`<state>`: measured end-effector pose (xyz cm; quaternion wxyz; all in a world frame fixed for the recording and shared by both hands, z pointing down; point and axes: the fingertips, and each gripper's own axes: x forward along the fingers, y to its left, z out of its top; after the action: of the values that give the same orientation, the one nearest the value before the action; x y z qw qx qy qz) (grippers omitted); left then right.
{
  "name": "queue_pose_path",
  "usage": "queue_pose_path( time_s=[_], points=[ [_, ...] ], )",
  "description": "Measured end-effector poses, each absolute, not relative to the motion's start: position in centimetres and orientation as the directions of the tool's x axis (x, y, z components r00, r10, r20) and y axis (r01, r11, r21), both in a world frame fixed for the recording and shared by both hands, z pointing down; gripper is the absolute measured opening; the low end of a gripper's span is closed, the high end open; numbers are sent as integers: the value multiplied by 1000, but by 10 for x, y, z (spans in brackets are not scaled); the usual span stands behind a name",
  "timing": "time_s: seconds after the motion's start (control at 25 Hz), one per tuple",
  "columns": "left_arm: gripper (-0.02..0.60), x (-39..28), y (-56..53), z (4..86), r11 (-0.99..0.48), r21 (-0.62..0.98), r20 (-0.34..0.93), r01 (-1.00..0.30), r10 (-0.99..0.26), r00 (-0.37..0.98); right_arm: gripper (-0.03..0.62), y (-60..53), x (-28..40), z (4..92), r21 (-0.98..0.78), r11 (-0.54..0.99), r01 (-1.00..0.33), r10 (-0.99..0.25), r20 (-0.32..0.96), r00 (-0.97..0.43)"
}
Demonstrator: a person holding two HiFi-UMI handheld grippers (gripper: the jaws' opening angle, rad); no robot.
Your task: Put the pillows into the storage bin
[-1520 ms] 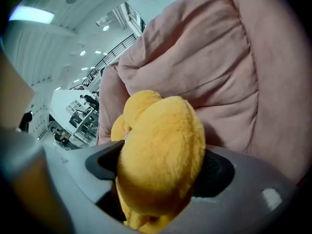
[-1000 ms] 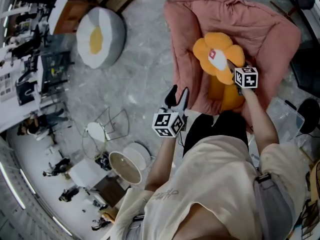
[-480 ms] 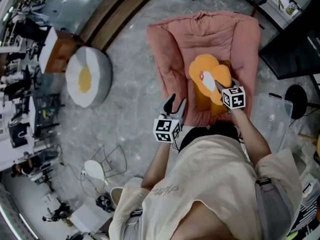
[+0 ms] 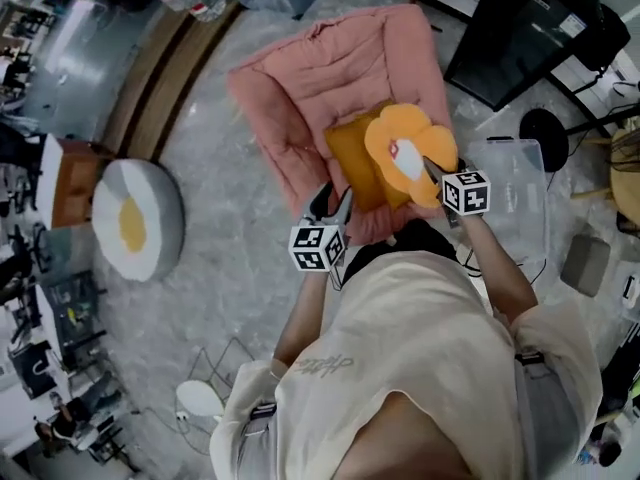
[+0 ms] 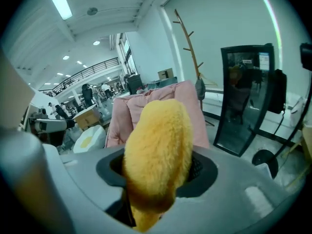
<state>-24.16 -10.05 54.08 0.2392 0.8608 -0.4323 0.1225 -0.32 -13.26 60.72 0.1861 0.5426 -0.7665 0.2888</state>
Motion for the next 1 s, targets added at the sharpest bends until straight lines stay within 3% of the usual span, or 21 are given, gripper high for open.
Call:
queue_pose_path(
  time_s=[0.44, 0.64, 1.0],
  points=[
    [212, -182, -80, 550, -731, 244, 395, -637, -525, 754, 221, -47, 106, 571, -208, -114, -971, -841, 541, -17],
    [212, -148, -67, 557, -801, 264, 398, -537, -417, 817, 221, -1, 149, 571, -186, -257, -948, -828, 548, 117],
    [212, -104, -73, 555, -832, 281, 404, -479, -351, 845, 221, 68, 217, 597, -186, -436, -881, -775, 576, 262]
  ],
)
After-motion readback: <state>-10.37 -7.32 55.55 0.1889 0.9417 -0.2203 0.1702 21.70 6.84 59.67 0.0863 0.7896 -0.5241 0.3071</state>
